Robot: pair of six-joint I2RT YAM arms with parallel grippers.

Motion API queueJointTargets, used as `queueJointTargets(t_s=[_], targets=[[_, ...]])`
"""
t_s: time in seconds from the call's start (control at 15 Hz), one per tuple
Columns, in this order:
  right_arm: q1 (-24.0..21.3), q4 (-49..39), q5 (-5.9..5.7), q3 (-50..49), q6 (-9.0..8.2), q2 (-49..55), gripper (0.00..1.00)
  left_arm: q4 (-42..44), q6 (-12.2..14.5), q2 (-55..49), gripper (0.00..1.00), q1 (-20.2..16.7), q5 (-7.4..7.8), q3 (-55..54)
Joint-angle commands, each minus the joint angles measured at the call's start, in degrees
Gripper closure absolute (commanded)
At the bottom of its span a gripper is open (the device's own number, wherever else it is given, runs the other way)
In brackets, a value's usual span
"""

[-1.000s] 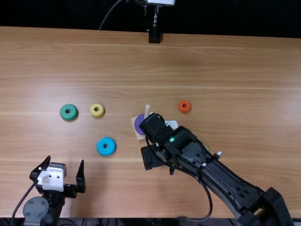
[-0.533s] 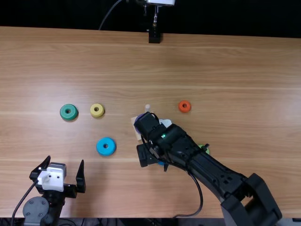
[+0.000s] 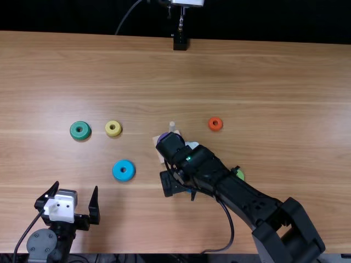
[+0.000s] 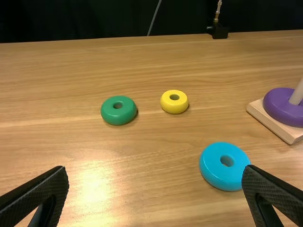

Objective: Build the Hanoi tower: stack the rings onto the peg from bottom to top in this color order: purple, dark blue, light blue, dark green, light green, yellow, orange.

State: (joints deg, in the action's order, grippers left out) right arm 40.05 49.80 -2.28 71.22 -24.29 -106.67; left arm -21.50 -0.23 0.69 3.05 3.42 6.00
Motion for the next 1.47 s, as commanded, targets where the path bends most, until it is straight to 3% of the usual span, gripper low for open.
queueJointTargets(t_s=[0.0,0.4,1.13,1.27,1.4], targets=[[-1.0,-0.8,3.87,-1.2,-0.6,-0.7,0.0,-4.6,-0.1,-0.7,0.0,0.7,0.59,-6.0],[-4.5,-3.2,4.08,-3.0,-0.28,-0.4,0.0,-4.6,-0.1,-0.7,0.0,0.7,0.59,-6.0],[-4.3,-5.5,3.44,-2.1,-1.02,-0.9,0.0,-4.6,-0.2,-0.7,0.0,0.7,0.59,-6.0],[-4.2,-8.2,2.28,-2.2,-1.23,-1.0,0.0,-4.6,-0.2,-0.7,0.0,0.7,0.59,-6.0],[-4.2,-9.0,2.07,-2.3,-1.23,-1.8,0.0,-4.6,-0.2,-0.7,0.0,0.7,0.59,-6.0]])
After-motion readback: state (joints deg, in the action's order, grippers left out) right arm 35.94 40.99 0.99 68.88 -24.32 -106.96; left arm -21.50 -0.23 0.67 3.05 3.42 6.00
